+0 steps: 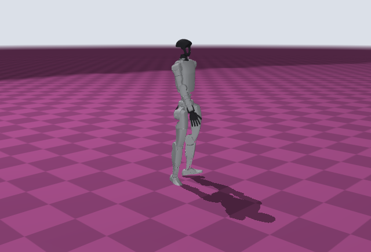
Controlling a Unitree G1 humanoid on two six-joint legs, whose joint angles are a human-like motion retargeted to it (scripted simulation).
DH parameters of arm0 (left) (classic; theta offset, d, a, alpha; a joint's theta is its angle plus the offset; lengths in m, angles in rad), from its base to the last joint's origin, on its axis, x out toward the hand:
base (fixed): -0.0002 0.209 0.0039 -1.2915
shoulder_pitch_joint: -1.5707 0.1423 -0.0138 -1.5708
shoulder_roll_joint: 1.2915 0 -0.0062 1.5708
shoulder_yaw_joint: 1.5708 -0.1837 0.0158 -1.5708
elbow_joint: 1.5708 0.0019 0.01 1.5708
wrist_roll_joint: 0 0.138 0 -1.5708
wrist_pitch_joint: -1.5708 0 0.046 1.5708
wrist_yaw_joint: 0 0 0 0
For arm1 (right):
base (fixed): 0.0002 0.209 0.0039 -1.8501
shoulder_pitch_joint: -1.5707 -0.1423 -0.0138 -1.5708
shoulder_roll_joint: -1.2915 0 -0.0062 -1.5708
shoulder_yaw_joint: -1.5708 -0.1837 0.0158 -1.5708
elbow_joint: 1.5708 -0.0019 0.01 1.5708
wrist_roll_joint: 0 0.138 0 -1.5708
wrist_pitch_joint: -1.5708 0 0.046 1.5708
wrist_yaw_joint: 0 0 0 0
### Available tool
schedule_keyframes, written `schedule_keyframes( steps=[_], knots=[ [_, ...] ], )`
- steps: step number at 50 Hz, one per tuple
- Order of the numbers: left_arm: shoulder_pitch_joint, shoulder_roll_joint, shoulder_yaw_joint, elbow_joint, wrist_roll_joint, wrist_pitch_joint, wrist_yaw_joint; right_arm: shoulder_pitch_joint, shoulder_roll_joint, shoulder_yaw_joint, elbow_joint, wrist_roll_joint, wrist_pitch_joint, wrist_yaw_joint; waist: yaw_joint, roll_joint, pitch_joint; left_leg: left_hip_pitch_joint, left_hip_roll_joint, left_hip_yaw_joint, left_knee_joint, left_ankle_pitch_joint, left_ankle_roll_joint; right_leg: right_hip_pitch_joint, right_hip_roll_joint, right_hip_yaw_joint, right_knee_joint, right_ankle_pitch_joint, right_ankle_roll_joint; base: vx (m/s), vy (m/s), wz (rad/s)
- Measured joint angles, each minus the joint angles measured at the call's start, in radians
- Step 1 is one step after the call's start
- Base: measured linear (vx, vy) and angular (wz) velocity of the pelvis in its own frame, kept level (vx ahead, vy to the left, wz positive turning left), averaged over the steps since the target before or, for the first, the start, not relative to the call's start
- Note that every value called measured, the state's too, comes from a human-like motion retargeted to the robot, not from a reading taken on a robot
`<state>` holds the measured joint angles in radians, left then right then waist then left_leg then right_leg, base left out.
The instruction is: In place motions
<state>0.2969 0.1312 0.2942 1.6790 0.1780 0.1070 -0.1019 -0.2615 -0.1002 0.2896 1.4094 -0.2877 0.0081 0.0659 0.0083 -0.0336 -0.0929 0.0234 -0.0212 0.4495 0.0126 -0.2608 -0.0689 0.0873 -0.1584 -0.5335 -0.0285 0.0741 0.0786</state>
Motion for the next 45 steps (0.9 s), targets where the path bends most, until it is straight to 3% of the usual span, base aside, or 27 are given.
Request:
schedule_keyframes(
  steps=[7, 10, 13, 18, 23, 27, 32, 38, 45],
  knots=[
    [0.284, 0.004, 0.084, 0.021, 0.007, 0.029, 0.002, -0.169, 0.066, 0.085, -0.293, 0.072, -0.062, 0.078, -0.037, 0.025, 0.001, 0.007, 0.025, 0.038, -0.002, -0.002, -0.005, -0.03, 0.024, 0.058, 0.009, 0.002, -0.008, -0.02, -0.03, -0.37],
    [0.308, -0.014, 0.084, 0.021, -0.01, 0.038, 0.012, -0.181, 0.06, 0.116, -0.367, 0.062, -0.104, 0.067, -0.046, 0.024, -0.004, 0.005, 0.029, 0.042, -0.002, -0.004, -0.005, -0.04, 0.028, 0.071, 0.01, 0.003, -0.011, -0.01, -0.05, -0.23],
    [0.249, -0.033, 0.049, 0.021, -0.046, -0.003, 0.034, -0.158, 0.031, 0.154, -0.378, -0.029, -0.124, 0.002, -0.051, 0.017, -0.009, 0.003, 0.029, 0.044, -0.002, -0.005, -0.004, -0.047, 0.029, 0.076, 0.01, 0.005, -0.015, 0.0, -0.01, -0.06],
    [0.023, -0.057, -0.082, -0.004, -0.104, -0.089, 0.196, -0.044, -0.016, 0.18, -0.245, -0.2, -0.071, -0.047, -0.056, -0.001, -0.004, 0.005, 0.025, 0.038, 0.001, -0.006, 0.001, -0.036, 0.023, 0.065, 0.006, 0.009, -0.018, 0.0, 0.0, 0.0],
    [-0.265, -0.074, -0.198, -0.112, -0.111, -0.097, 0.114, 0.127, -0.036, 0.037, 0.065, -0.26, 0.028, 0.003, -0.047, -0.012, 0.002, -0.006, 0.028, 0.019, 0.01, -0.009, 0.01, -0.013, 0.023, 0.036, -0.005, 0.012, -0.012, -0.01, -0.01, 0.15],
    [-0.463, -0.092, -0.242, -0.252, -0.105, -0.088, -0.038, 0.263, -0.07, -0.18, 0.291, -0.134, 0.136, 0.083, -0.053, -0.023, 0.004, -0.031, 0.024, -0.009, 0.021, -0.008, 0.017, 0.0, 0.016, 0.001, -0.013, 0.01, -0.003, -0.03, 0.0, 0.38],
    [-0.628, -0.093, -0.309, -0.451, -0.016, -0.114, -0.082, 0.496, -0.145, -0.396, 0.291, 0.096, 0.209, 0.101, -0.063, -0.03, 0.012, -0.059, 0.014, -0.045, 0.03, -0.009, 0.021, 0.004, 0.003, -0.033, -0.015, 0.005, 0.005, -0.03, 0.0, 0.26],
    [-0.65, -0.036, -0.392, -0.624, 0.111, -0.17, -0.053, 0.622, -0.184, -0.476, 0.291, 0.177, 0.213, -0.038, -0.047, -0.028, 0.023, -0.06, 0.008, -0.056, 0.035, -0.009, 0.018, 0.009, -0.003, -0.042, -0.016, 0.005, 0.004, 0.0, 0.0, 0.0],
    [-0.472, -0.037, -0.407, -0.531, 0.147, -0.193, -0.076, 0.495, -0.15, -0.344, 0.291, 0.153, 0.235, -0.003, 0.004, -0.01, 0.037, -0.028, 0.011, -0.036, 0.024, -0.007, 0.018, 0.006, 0.004, -0.009, -0.006, 0.003, -0.007, 0.01, 0.01, -0.11]
  ],
)
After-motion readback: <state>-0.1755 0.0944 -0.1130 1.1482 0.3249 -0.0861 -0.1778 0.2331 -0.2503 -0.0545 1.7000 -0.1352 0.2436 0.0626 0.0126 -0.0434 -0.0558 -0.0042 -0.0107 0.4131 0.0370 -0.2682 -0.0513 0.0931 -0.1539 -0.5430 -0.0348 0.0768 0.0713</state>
